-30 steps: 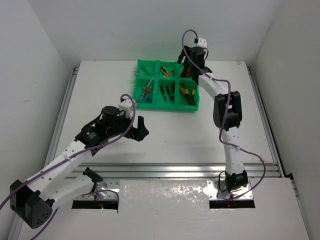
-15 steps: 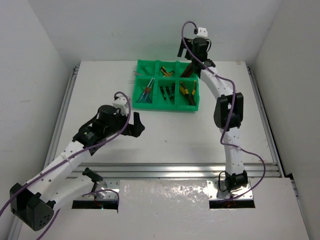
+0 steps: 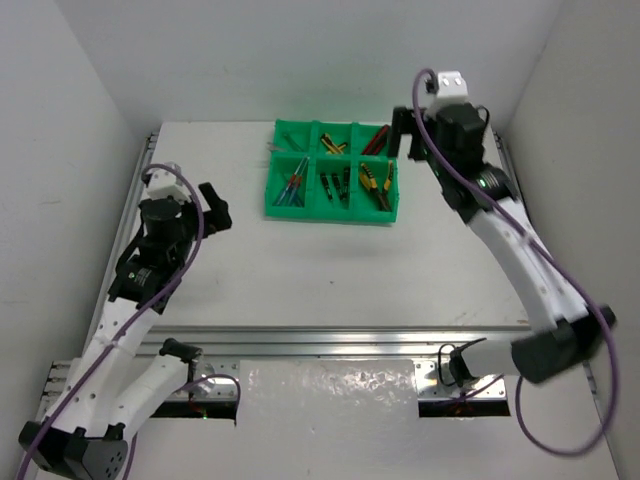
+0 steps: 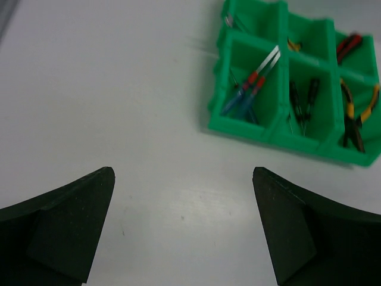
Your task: Sort the tools into containers
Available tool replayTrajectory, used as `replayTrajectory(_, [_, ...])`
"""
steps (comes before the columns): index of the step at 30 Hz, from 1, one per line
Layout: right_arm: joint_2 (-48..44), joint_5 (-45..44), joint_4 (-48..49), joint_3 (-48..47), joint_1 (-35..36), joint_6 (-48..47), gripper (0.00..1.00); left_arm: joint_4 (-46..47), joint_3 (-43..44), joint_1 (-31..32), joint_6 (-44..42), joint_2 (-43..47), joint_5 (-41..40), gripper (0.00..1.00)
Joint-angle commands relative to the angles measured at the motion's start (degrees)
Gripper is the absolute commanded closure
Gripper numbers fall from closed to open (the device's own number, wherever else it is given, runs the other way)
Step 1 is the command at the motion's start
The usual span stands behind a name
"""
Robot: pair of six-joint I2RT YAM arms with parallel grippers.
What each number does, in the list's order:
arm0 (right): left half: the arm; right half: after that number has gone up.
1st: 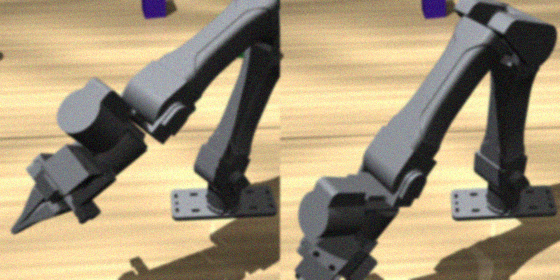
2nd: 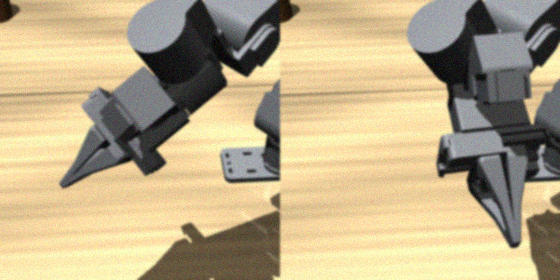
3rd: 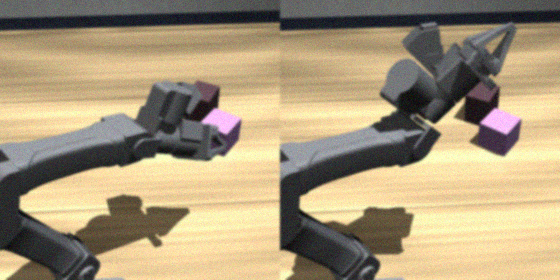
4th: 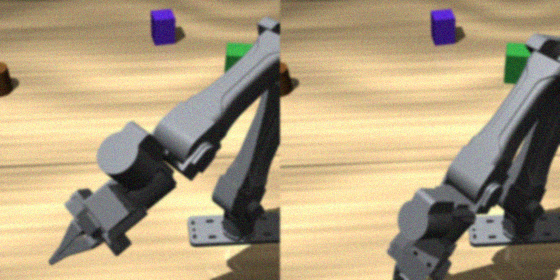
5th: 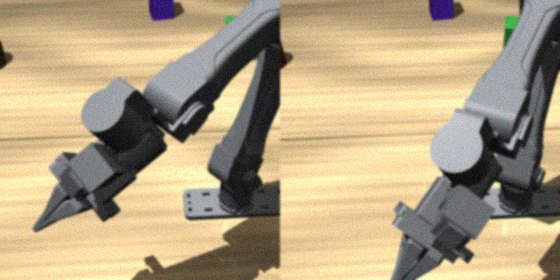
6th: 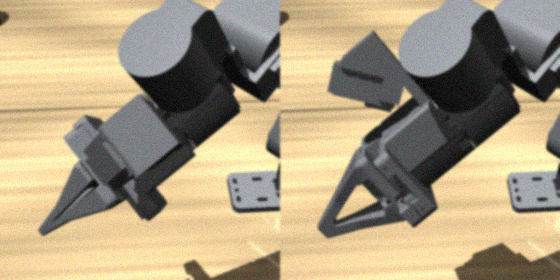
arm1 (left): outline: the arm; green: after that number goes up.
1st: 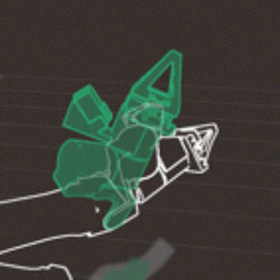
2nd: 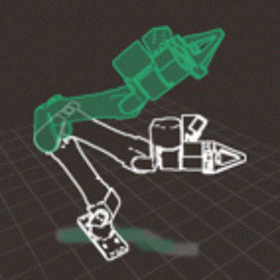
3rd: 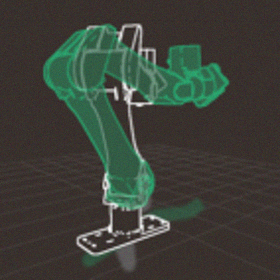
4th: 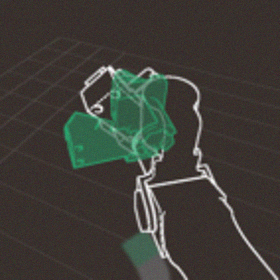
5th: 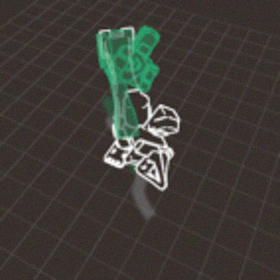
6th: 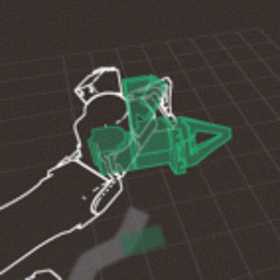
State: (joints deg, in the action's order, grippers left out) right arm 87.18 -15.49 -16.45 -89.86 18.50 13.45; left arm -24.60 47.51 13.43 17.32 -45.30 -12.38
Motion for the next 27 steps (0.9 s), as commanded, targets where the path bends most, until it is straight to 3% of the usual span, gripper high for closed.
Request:
replayTrajectory(1, [-14.63,-3.83,-7.89,13.89,2.32,-0.45,0.01,3.77,4.61,-1.21,-0.44,2.93,-8.52,0.0])
replayTrajectory(3, [-25.32,-3.68,-9.21,22.84,2.85,-0.45,0.01,3.07,5.75,-1.3,-1.32,2.85,-11.87,0.0])
replayTrajectory(7, [-39.14,-5.87,-17.29,30.0,3.21,2.44,0.01,2.8,5.14,-1.74,-1.15,3.81,-14.51,0.0])
replayTrajectory(12, [-52.43,-1.83,-22.22,38.97,3.12,2.28,0.01,4.29,1.02,-1.83,-0.98,11.27,-14.78,0.0])
replayTrajectory(19, [-58.43,-0.78,-24.6,43.81,3.12,1.75,0.01,5.88,-9.17,-1.74,-0.45,21.82,-13.2,0.0])
replayTrajectory(27, [-57.82,-0.78,-23.55,45.92,3.12,2.54,0.01,6.32,-9.54,-1.74,-0.27,21.31,-10.3,0.0])
